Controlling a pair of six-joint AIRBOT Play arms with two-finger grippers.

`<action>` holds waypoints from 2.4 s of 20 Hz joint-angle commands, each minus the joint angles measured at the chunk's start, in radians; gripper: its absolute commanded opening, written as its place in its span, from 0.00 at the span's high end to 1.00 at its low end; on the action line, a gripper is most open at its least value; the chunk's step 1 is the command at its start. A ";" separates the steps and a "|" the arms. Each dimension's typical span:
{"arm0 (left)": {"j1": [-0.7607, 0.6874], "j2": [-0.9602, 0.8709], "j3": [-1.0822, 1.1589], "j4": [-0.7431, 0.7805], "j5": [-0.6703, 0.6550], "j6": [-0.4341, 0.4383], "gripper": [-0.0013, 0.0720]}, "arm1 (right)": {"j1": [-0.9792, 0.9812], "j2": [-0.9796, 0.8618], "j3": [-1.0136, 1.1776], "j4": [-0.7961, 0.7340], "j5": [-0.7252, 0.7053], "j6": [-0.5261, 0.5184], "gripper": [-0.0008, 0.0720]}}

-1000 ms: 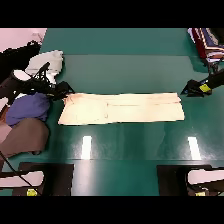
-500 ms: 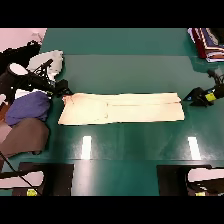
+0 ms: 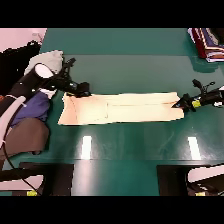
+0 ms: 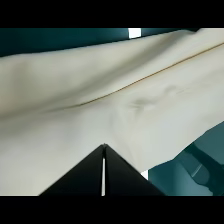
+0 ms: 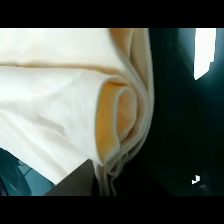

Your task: Fold the shirts.

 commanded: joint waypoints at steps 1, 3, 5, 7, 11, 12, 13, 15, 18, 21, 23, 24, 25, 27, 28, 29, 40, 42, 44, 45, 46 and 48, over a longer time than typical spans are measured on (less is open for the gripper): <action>-0.128 -0.068 0.070 0.001 0.077 -0.043 0.95 | 0.035 0.008 0.023 0.025 0.034 -0.056 0.93; -0.197 -0.148 0.172 0.001 0.075 -0.044 0.95 | 0.035 0.051 0.064 0.025 0.080 -0.057 0.97; -0.258 -0.248 0.286 0.002 0.045 -0.048 0.95 | 0.036 0.126 0.122 0.026 0.115 -0.028 0.97; -0.307 -0.336 0.366 0.006 0.035 -0.050 0.95 | 0.050 0.204 0.200 0.026 0.151 0.055 0.97; -0.361 -0.454 0.433 0.003 0.039 -0.104 0.95 | 0.134 0.323 0.349 0.030 0.163 0.159 0.97; -0.372 -0.464 0.433 0.001 0.055 -0.110 0.95 | 0.167 0.336 0.383 0.056 0.163 0.169 0.97; -0.380 -0.471 0.434 0.000 0.067 -0.124 0.95 | 0.201 0.338 0.415 0.102 0.163 0.170 0.97; -0.392 -0.483 0.435 0.000 0.070 -0.126 0.95 | 0.269 0.338 0.462 0.174 0.154 0.176 0.97; -0.392 -0.486 0.435 -0.007 0.081 -0.126 0.95 | 0.376 0.337 0.498 0.180 0.121 0.177 0.97; -0.392 -0.486 0.435 -0.007 0.088 -0.126 0.95 | 0.471 0.337 0.498 0.173 0.081 0.177 0.97; -0.380 -0.478 0.435 0.004 0.064 -0.118 0.95 | 0.518 0.336 0.498 0.174 0.046 0.176 0.97; -0.359 -0.467 0.441 0.030 0.031 -0.121 0.95 | 0.540 0.336 0.498 0.174 0.023 0.176 0.97; -0.331 -0.446 0.443 0.070 0.001 -0.130 0.95 | 0.562 0.336 0.498 0.174 0.002 0.175 0.97; -0.257 -0.377 0.443 0.174 -0.057 -0.130 0.95 | 0.615 0.327 0.498 0.175 -0.035 0.171 0.97; -0.213 -0.334 0.443 0.224 -0.082 -0.129 0.95 | 0.647 0.314 0.498 0.181 -0.046 0.163 0.97; -0.161 -0.283 0.443 0.268 -0.109 -0.127 0.95 | 0.693 0.293 0.498 0.190 -0.058 0.151 0.97; 0.254 0.129 0.442 0.414 -0.238 -0.117 0.95 | 1.110 -0.083 0.670 0.301 -0.190 -0.093 0.15; 0.257 0.137 0.442 0.414 -0.241 -0.117 0.95 | 1.066 -0.096 0.732 0.230 -0.085 -0.027 0.49; 0.257 0.137 0.442 0.410 -0.261 -0.118 0.95 | 0.997 -0.082 0.740 0.065 0.021 0.044 0.49; 0.257 0.136 0.442 0.409 -0.267 -0.118 0.95 | 0.956 -0.070 0.718 0.004 0.060 0.071 0.49; 0.257 0.136 0.442 0.409 -0.275 -0.117 0.95 | 0.906 -0.053 0.673 -0.042 0.086 0.095 0.49; 0.255 0.136 0.442 0.409 -0.286 -0.117 0.95 | 0.793 -0.008 0.535 -0.063 0.077 0.118 0.49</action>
